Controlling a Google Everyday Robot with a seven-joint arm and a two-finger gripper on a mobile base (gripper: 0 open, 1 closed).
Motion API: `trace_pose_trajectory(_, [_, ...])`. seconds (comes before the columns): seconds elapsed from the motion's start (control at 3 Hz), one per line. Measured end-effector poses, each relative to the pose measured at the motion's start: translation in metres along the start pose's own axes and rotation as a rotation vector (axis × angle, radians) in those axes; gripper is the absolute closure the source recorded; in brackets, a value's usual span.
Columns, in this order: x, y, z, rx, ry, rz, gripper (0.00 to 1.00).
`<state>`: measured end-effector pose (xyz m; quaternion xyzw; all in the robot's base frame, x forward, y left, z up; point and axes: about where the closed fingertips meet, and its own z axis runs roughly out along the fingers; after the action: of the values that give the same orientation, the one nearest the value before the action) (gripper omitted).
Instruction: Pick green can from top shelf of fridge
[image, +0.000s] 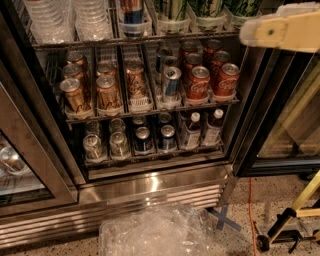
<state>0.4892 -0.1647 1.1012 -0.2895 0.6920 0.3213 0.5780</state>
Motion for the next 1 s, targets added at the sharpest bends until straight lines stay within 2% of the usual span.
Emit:
trace_pose_trajectory(0.33, [0.020,0.037,0.047,0.088,0.066,-0.006,0.00])
trace_pose_trajectory(0.67, [0.048,0.065,0.083,0.200,0.142,-0.037,0.00])
trace_pose_trajectory(1.0, [0.062,0.063,0.098,0.335,0.162,-0.073,0.00])
